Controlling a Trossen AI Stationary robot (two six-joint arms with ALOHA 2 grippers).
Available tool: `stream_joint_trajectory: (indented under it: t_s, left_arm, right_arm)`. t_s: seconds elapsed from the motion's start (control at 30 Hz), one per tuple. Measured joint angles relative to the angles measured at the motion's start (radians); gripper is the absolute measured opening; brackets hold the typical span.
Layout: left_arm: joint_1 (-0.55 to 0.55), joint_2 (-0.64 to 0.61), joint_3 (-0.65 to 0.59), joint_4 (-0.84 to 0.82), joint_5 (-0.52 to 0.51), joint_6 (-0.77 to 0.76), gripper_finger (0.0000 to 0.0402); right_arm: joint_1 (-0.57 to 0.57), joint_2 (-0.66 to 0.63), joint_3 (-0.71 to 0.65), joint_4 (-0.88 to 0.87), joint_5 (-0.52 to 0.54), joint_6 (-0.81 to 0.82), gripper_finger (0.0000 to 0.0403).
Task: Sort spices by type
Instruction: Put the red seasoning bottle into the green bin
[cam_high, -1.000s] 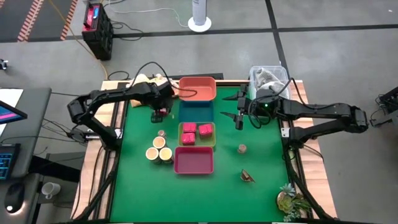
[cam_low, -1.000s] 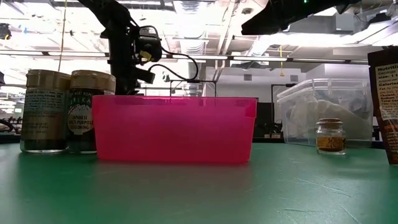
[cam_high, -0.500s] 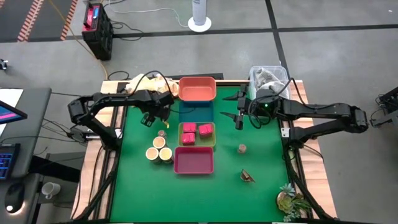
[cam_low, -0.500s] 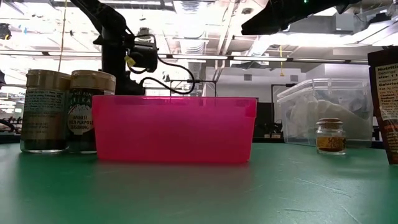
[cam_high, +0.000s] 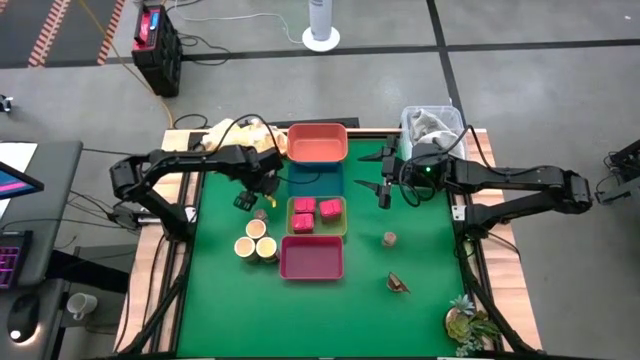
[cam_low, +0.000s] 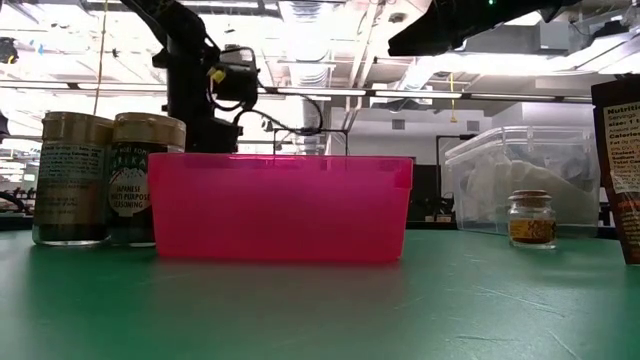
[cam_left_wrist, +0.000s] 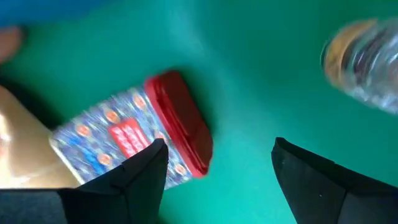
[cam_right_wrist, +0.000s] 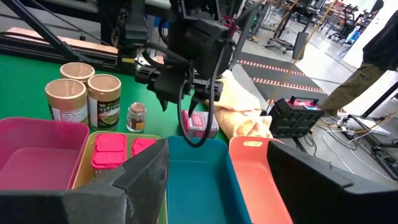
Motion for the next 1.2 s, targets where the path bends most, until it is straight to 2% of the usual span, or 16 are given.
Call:
stream_joint_trajectory:
  t_s: [0.1,0.27,0.33,0.43,0.5,0.57,0.7,0.83,0.93,1.03,1.2]
  left_arm:
    - [-0.015,0.000,0.030,0.009,-0.010,-0.009,0.0272]
    - [-0.016,0.000,0.072,0.048,-0.035,-0.192,0.0272]
    - [-0.016,0.000,0.074,0.043,-0.045,-0.221,0.0272]
    - [-0.021,0.000,0.074,0.044,-0.151,-0.198,0.0272]
    - [-0.023,0.000,0.074,0.038,-0.225,-0.102,0.0272]
    - [-0.026,0.000,0.074,0.024,-0.252,0.068,0.0272]
    - [-0.029,0.000,0.074,-0.028,-0.254,0.422,0.0272]
    - [-0.011,0.013,0.074,-0.028,-0.256,0.665,0.0272]
    - [-0.001,0.011,0.074,0.012,-0.251,0.750,0.0273]
    - [0.002,0.011,0.074,0.025,-0.243,0.762,0.0278]
    - [0.001,0.011,0.074,0.003,-0.174,0.842,0.0308]
  right_arm:
    - [0.000,0.000,0.000,0.000,0.000,0.000,0.0299]
    - [0.000,0.000,0.000,0.000,0.000,0.000,0.0299]
    - [0.000,0.000,0.000,0.000,0.000,0.000,0.0299]
    - [0.000,0.000,0.000,0.004,0.000,0.000,0.0299]
    - [0.000,0.000,0.000,0.004,0.000,0.001,0.0299]
    - [0.000,0.000,0.000,0.005,0.000,0.005,0.0299]
    - [0.000,0.000,0.000,0.006,0.000,0.006,0.0299]
    - [0.000,0.000,0.000,0.005,0.000,0.005,0.0299]
    - [0.001,0.001,0.000,0.002,0.000,0.002,0.0299]
    - [0.002,0.001,0.000,0.002,0.000,0.002,0.0299]
    - [0.007,0.001,0.000,0.003,0.000,0.001,0.0299]
